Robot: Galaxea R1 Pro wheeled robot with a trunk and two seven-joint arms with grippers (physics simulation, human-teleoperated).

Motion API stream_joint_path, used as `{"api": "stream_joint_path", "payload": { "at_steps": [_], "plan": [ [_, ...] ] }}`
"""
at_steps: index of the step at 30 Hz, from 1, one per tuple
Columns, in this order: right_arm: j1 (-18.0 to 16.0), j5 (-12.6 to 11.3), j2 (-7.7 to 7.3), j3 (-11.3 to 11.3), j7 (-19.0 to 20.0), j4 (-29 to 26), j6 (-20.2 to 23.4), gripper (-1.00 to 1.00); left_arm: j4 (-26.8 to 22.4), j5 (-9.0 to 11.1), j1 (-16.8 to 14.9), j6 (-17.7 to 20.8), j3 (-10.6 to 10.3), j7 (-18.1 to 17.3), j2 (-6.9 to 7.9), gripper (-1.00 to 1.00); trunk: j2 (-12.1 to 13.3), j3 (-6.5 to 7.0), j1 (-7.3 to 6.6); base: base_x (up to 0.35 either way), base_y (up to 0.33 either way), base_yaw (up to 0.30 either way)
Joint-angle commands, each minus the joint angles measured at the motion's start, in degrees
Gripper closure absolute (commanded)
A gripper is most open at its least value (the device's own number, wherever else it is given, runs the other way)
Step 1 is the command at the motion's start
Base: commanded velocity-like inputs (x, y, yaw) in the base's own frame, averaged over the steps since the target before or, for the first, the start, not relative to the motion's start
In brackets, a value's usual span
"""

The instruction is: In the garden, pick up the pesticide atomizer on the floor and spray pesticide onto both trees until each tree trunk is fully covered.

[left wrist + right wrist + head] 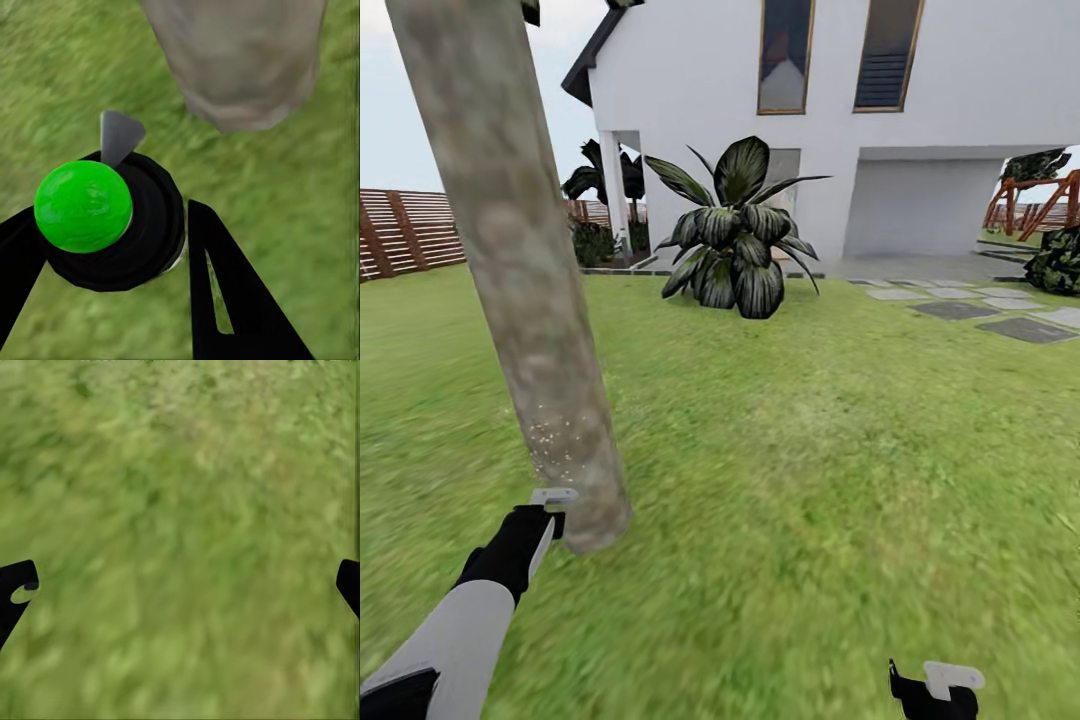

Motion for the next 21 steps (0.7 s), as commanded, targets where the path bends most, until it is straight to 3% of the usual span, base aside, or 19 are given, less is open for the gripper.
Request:
{"api": "stream_joint_path", "payload": {
  "at_steps": [1,11,18,21],
  "plan": [
    [-0.1,0.6,-0.01,-0.2,-0.4,0.1,-0.2,-1.00,-0.1,-0.1,0.0,0.3,0.1,0.0,-0.03,1.00,0.0,-0.06,0.00,0.106,-0.268,0.000],
    [-0.1,0.6,-0.01,-0.2,-0.3,0.1,-0.2,-1.00,-0.4,-0.2,0.0,0.4,0.1,0.0,0.18,1.00,0.0,-0.06,0.00,0.075,-0.274,0.012],
    [-0.1,0.6,-0.01,-0.2,-0.3,0.1,-0.2,-1.00,-0.4,-0.3,0.0,0.4,0.0,0.1,0.22,1.00,0.0,-0.06,0.00,0.072,-0.275,0.239],
    [-0.1,0.6,-0.01,-0.2,-0.3,0.1,-0.2,-1.00,-0.4,-0.2,0.0,0.4,0.0,1.7,0.29,1.00,0.0,-0.06,0.00,0.083,-0.275,0.276]
  ]
}}
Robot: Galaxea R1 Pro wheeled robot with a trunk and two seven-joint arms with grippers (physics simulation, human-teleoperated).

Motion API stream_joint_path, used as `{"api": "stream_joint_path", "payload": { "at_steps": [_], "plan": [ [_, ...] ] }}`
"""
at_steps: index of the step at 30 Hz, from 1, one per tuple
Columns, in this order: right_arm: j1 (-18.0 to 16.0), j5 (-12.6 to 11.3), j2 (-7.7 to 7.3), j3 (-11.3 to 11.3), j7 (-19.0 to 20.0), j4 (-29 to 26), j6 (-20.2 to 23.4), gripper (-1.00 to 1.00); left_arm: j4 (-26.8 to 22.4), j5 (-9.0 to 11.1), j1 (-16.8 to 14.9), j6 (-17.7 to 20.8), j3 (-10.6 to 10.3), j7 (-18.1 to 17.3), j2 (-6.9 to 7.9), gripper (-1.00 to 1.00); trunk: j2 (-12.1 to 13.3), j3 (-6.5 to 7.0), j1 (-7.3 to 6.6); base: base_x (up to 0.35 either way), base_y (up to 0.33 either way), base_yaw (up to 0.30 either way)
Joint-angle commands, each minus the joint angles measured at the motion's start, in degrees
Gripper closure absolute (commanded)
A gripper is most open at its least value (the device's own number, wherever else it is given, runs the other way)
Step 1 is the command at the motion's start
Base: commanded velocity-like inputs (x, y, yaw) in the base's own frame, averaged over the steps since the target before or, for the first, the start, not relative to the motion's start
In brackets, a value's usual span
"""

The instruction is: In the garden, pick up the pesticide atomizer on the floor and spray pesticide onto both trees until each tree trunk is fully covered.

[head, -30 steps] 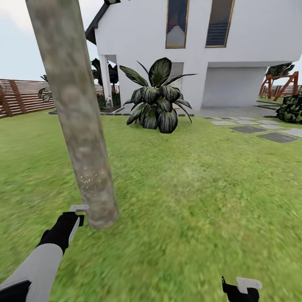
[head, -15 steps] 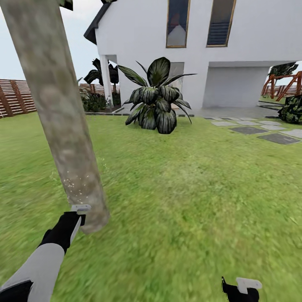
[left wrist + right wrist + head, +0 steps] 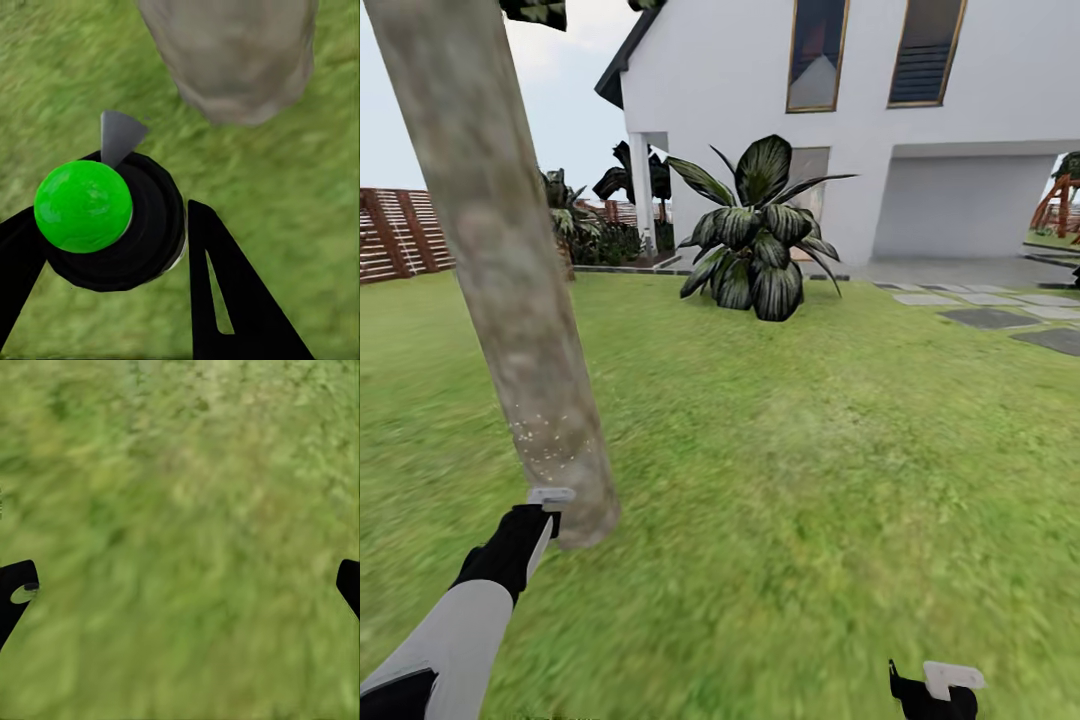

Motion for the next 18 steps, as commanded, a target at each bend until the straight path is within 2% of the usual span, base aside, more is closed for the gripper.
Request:
{"api": "stream_joint_path", "payload": {
  "at_steps": [1,9,18],
  "plan": [
    [0.0,0.6,-0.01,-0.2,-0.4,0.1,-0.2,-1.00,0.0,0.0,-0.1,0.2,0.1,0.2,-0.06,1.00,0.0,-0.06,0.00,0.087,-0.275,0.276],
    [0.0,0.6,-0.01,-0.2,-0.4,0.1,-0.2,-1.00,0.2,0.2,-0.1,0.1,0.2,0.5,-0.21,1.00,0.0,-0.06,0.00,0.151,-0.265,0.241],
    [0.0,0.6,-0.01,-0.2,-0.4,0.1,-0.2,-1.00,0.1,0.1,-0.1,0.1,0.1,0.5,-0.21,1.00,0.0,-0.06,0.00,0.139,-0.263,0.016]
  ]
}}
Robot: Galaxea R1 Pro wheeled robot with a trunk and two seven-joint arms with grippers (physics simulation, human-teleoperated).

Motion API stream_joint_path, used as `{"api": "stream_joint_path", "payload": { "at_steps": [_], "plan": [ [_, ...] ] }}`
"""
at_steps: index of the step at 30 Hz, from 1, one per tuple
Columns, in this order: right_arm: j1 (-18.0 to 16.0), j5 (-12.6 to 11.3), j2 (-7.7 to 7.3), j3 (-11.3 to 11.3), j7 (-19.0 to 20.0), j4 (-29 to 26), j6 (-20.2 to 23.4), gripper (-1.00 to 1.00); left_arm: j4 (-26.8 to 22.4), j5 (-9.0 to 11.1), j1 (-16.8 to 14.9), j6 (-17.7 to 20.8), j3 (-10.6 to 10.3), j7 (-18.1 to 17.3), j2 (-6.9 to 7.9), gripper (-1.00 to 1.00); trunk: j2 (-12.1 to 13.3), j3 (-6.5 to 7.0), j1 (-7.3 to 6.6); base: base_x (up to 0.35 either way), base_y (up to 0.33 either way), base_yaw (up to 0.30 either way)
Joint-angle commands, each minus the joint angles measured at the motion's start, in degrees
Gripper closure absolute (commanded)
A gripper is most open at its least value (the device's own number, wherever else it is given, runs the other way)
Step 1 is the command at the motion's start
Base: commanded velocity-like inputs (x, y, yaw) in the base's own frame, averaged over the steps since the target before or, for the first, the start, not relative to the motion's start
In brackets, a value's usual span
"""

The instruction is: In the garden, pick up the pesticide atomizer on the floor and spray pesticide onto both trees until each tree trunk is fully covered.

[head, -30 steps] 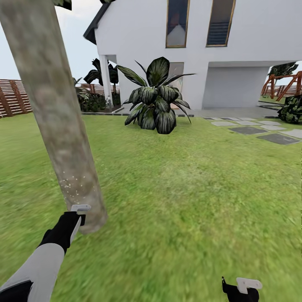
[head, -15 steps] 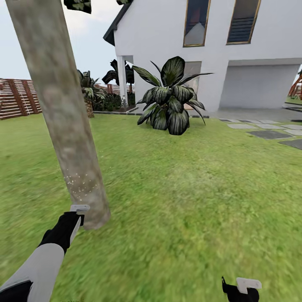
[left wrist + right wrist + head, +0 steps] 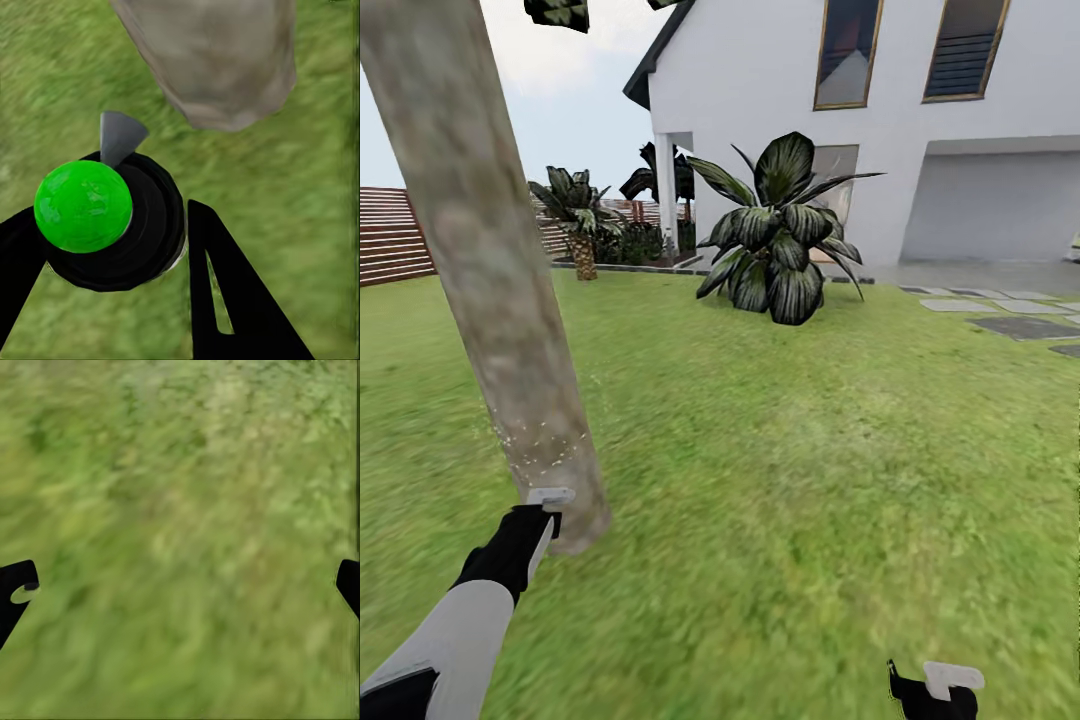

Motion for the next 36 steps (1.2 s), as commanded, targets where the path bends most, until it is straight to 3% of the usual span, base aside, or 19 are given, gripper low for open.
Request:
{"api": "stream_joint_path", "payload": {
  "at_steps": [1,7,24,36],
  "plan": [
    [-0.1,0.6,-0.01,-0.2,-0.4,0.1,-0.2,-1.00,-0.1,-0.1,0.0,0.3,0.1,0.0,-0.01,1.00,0.0,-0.06,0.00,0.097,-0.275,0.000],
    [-0.1,0.6,-0.01,-0.2,-0.4,0.1,-0.2,-1.00,-0.2,-0.1,0.0,0.3,0.1,0.0,0.00,1.00,0.0,-0.06,0.00,0.096,-0.275,0.079],
    [-0.1,0.6,-0.01,-0.2,-0.4,0.2,-0.2,-1.00,-0.2,-0.3,0.0,0.3,0.0,0.1,0.16,1.00,0.0,-0.06,0.00,0.145,-0.266,0.271],
    [-0.1,0.6,-0.01,-0.2,-0.4,0.1,-0.2,-1.00,-0.3,-0.3,0.0,0.3,0.0,0.1,0.13,1.00,0.0,-0.06,0.00,0.124,-0.266,0.017]
  ]
}}
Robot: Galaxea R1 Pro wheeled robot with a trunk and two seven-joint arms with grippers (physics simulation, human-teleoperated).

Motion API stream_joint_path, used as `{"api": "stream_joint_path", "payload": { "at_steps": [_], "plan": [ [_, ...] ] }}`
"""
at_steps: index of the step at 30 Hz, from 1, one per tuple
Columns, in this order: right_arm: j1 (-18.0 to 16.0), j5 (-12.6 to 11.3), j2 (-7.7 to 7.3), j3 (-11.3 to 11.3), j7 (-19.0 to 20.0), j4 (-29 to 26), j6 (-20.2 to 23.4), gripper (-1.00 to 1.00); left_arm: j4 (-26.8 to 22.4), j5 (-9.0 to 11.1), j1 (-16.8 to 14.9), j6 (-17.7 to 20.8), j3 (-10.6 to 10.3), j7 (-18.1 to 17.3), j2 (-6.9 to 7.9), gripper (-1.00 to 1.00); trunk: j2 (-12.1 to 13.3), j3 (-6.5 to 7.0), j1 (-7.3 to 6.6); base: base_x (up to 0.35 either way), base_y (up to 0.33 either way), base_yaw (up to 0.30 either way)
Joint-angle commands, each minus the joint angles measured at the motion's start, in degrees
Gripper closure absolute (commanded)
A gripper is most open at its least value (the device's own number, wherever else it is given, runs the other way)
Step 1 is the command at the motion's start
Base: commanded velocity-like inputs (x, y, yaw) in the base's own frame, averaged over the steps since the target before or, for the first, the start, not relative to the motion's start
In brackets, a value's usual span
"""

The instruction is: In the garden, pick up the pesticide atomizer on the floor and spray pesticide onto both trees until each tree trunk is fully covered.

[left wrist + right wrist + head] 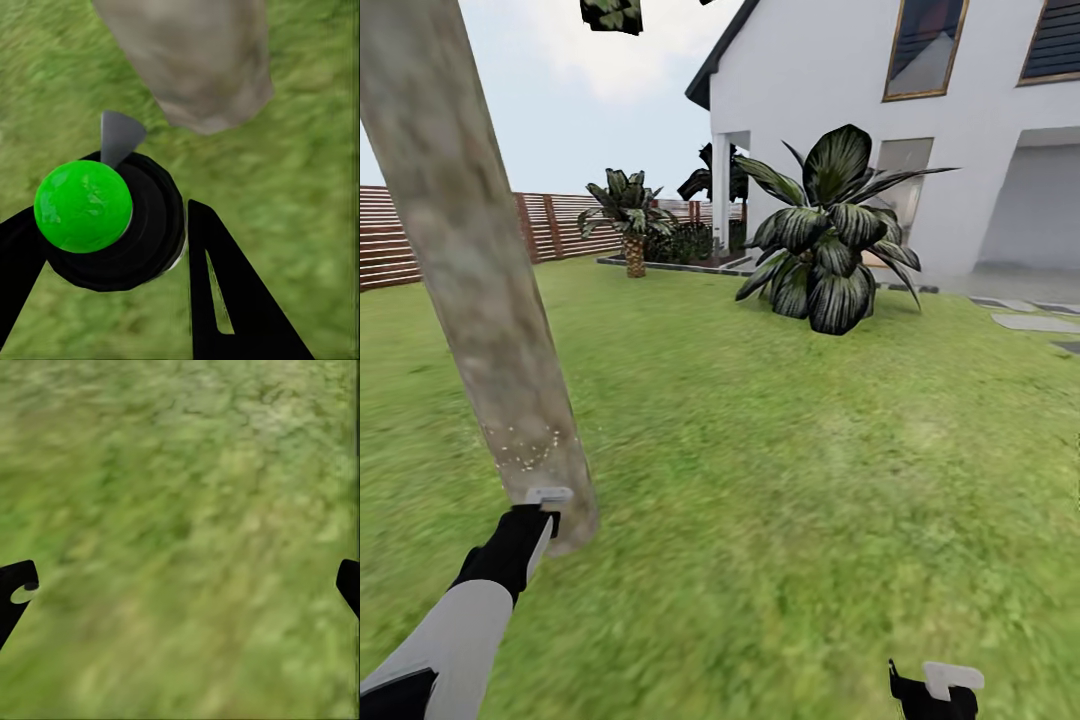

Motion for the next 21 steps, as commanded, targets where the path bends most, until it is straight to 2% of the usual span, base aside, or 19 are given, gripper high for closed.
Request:
{"api": "stream_joint_path", "payload": {
  "at_steps": [1,9,21],
  "plan": [
    [-0.1,0.6,-0.01,-0.2,-0.4,0.1,-0.2,-1.00,-0.1,-0.1,0.0,0.3,0.1,0.0,0.26,1.00,0.0,-0.05,-0.01,0.004,-0.282,0.021],
    [-0.1,0.6,-0.01,-0.2,-0.4,0.1,-0.2,-1.00,0.0,-0.3,0.3,0.2,0.2,1.5,0.80,1.00,0.0,-0.05,-0.01,0.014,-0.282,0.223],
    [-0.1,0.6,-0.01,-0.2,-0.4,0.1,-0.2,-1.00,-0.1,-0.2,0.4,0.2,0.1,2.0,0.72,1.00,0.0,-0.05,-0.01,0.192,-0.240,0.019]
  ]
}}
